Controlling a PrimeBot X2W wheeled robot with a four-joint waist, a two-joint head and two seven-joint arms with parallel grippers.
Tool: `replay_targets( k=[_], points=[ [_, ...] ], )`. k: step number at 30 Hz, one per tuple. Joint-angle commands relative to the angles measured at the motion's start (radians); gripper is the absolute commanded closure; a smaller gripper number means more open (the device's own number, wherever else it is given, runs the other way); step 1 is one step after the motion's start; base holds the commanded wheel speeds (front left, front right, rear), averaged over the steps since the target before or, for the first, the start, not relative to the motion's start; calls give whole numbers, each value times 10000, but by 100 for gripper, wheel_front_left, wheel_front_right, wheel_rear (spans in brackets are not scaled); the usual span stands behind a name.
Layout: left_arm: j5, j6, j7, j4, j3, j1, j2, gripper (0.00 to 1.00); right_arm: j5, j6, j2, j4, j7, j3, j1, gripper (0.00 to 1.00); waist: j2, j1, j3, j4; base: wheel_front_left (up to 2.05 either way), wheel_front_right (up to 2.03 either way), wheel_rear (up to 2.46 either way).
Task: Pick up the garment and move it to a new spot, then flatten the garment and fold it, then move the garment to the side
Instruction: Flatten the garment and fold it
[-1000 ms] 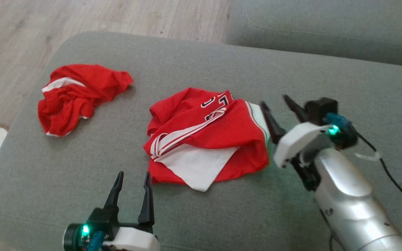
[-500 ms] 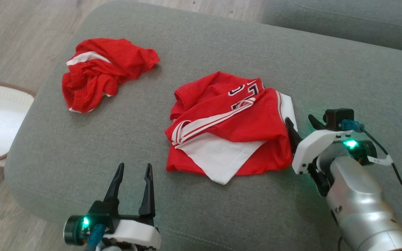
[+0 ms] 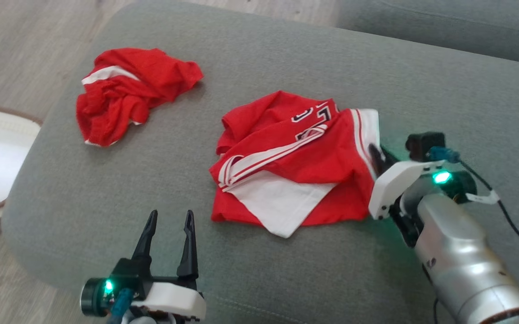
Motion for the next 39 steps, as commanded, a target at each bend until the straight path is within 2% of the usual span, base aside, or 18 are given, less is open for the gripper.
replay_targets(
  k=[1, 6, 14, 16, 17, 19, 20, 22, 23, 24, 32, 36, 39],
  points=[
    [121, 47, -119, -255, 401, -356, 87, 0, -105, 75, 143, -165, -261, 55, -412, 100, 0, 0, -68, -140, 0, 0, 0],
    [90, 65, -124, -254, 455, -181, 134, 0, -642, 75, 143, 237, -1023, -963, -579, 100, 0, 0, -342, -724, 0, 0, 0],
    [25, 140, -124, -339, 558, 56, 298, 0, -1406, 75, 143, 384, -1354, -2565, 0, 100, 0, 0, -600, -1763, 0, 0, 0],
    [17, 161, -117, -366, 572, 85, 335, 0, -1928, 75, 127, 311, -1375, -3216, 154, 100, 0, 0, -620, -1987, 0, 0, 0],
    [10, 174, -105, -386, 567, 111, 357, 0, -2558, 75, 92, 68, -1385, -3976, 383, 100, 0, 0, -636, -2158, 0, 0, 0],
    [-1, 179, -90, -387, 552, 128, 366, 0, -3218, 75, 105, -352, -1388, -4741, 718, 100, 0, 0, -657, -2284, 0, 0, 0],
    [-2, 182, -83, -384, 539, 138, 369, 0, -3529, 75, 116, -572, -1389, -5073, 899, 89, 0, 0, -671, -2329, 0, 0, 0],
    [-5, 171, -61, -375, 501, 149, 376, 0, -3878, 75, 133, -917, -1390, -5433, 1222, 47, 0, 0, -707, -2371, 0, 0, 0],
    [-7, 161, -47, -367, 481, 149, 378, 0, -3771, 75, 135, -956, -1390, -5353, 1327, 4, 0, 0, -725, -2376, 0, 0, 0],
    [-10, 154, -38, -358, 467, 152, 385, 0, -3606, 75, 137, -1008, -1391, -5196, 1418, 0, 0, 0, -746, -2388, 0, 0, 0],
    [-49, 171, 22, -323, 375, 290, 442, 0, -1679, 75, 141, -2369, -1392, -3003, 2451, 0, 0, 0, -1033, -2471, 0, 0, 0],
    [-56, 180, 49, -339, 321, 349, 449, 0, -1294, 75, 141, -3124, -1392, -2873, 2850, 0, 0, 0, -1140, -2445, 0, 0, 0],
    [-63, 198, 61, -390, 292, 409, 477, 0, -1453, 75, 142, -3654, -1392, -3462, 3204, 0, 0, 0, -1207, -2418, 0, 0, 0]
  ],
)
